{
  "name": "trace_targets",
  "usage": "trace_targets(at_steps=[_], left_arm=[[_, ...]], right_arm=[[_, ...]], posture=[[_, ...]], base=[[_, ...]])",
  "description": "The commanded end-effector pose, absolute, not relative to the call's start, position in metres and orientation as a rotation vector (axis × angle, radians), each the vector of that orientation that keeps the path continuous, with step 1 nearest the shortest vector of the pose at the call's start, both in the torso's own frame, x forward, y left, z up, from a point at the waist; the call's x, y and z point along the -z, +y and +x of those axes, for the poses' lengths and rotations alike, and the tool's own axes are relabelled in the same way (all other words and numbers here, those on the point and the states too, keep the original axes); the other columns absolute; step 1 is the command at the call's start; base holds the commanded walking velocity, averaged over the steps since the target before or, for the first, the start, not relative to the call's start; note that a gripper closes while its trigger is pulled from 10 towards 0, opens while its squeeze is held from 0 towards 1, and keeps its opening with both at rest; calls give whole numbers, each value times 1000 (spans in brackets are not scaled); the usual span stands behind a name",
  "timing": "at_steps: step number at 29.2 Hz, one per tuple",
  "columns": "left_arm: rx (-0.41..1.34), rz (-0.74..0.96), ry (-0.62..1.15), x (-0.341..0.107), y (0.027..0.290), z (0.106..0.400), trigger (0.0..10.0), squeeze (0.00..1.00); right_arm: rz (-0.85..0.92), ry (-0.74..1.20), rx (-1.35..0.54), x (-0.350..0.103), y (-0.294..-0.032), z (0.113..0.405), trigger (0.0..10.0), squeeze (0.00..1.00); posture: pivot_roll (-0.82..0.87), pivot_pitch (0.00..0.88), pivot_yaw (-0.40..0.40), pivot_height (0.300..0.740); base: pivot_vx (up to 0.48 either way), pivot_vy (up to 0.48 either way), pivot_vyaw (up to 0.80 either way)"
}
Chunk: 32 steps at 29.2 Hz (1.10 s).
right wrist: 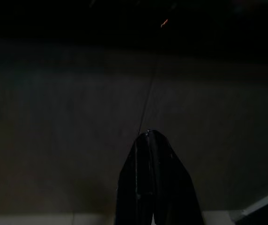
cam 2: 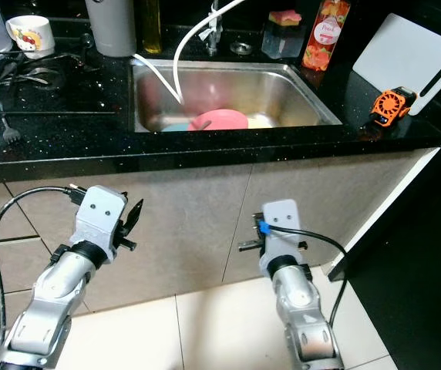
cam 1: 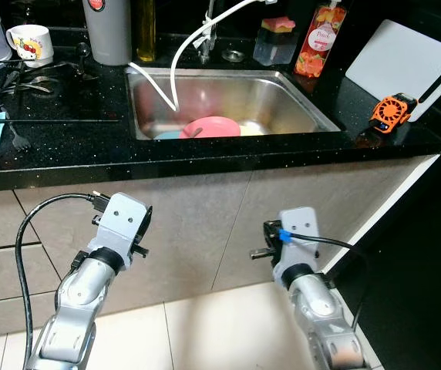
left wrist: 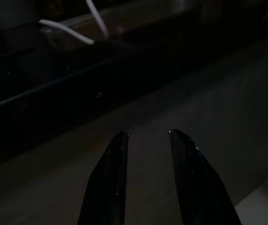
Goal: Kitchen organization
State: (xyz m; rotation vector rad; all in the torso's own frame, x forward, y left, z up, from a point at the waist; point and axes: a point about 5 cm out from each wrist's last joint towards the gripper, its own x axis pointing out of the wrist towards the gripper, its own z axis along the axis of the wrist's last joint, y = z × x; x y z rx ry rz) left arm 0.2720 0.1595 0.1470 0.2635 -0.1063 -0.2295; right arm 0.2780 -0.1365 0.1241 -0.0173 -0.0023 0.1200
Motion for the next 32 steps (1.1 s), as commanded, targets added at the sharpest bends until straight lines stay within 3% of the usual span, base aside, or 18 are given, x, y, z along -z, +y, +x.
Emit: trace_targets(at_steps=[1,6,13,17,23,32], left_arm=[[241,209,-101,-151,153,270,10000,0],[236,236,-185,-172,146,271,10000,0],[175,66,-193,-200,146,283,10000,0],[55,152,-273,-213,154,290,10000,0],[90,271,-354,-226,147,291,10000,0],[92,293,-393,-233,142,292,10000,0]], right_arm=[[24,-38,-88,-137,-142,280,10000,0],[51,-143,-66,-160,-141,281,10000,0],[56,-291,-55,-193,-135,283,10000,0],[111,-303,-31,-199,-136,286,10000,0],[119,-322,-29,-203,-133,289,10000,0],[116,-358,-21,-212,-132,292,10000,0]], posture=[[162,56,-110,740],[164,58,-111,740],[168,49,-104,740],[175,39,-103,740],[182,27,-99,740],[188,16,-98,740]], base=[[0,0,0],[0,0,0],[0,0,0],[0,0,0],[0,0,0],[0,0,0]])
